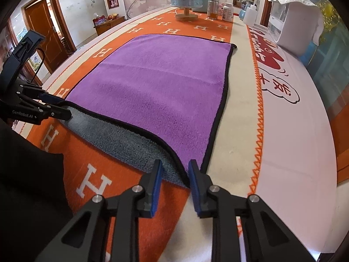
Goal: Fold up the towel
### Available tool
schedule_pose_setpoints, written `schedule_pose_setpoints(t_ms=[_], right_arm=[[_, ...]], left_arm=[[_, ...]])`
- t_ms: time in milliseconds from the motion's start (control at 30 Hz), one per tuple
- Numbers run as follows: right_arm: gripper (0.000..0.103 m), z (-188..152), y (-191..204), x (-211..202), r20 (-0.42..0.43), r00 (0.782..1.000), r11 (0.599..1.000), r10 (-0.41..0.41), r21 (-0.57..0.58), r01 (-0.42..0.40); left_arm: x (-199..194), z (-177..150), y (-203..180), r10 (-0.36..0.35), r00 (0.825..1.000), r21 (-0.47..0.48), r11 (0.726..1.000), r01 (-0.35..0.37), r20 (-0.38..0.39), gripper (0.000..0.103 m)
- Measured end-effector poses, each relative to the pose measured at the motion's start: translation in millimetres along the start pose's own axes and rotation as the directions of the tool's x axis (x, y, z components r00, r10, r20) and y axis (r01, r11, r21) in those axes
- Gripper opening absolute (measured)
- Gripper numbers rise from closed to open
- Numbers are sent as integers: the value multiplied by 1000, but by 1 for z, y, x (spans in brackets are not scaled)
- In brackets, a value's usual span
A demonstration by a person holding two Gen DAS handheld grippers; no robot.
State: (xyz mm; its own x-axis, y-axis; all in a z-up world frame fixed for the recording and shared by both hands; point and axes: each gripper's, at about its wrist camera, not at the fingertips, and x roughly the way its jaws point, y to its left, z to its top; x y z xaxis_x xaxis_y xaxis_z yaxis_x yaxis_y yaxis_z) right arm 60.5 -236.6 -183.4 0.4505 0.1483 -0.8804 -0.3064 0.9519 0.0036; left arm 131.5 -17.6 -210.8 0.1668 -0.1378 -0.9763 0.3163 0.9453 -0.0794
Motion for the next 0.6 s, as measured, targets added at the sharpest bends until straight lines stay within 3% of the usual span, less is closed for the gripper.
schedule_pose_setpoints(t_ms=[167,367,600], right_arm=[[13,-2,-3,-3,3,1000,1000,2,19,-2],[11,-4,-8,-6,8,1000,999,3,38,-3],[6,-3,-8,-4,2,1000,999,3,41,-3]], left_arm=[[-3,-11,12,-4,1000,-6,1000,4,-6,23],[-6,-17,21,-7,1000,-16,1000,7,-9,11],[-9,-22,26,-10,1000,-14,1000,10,-11,7]])
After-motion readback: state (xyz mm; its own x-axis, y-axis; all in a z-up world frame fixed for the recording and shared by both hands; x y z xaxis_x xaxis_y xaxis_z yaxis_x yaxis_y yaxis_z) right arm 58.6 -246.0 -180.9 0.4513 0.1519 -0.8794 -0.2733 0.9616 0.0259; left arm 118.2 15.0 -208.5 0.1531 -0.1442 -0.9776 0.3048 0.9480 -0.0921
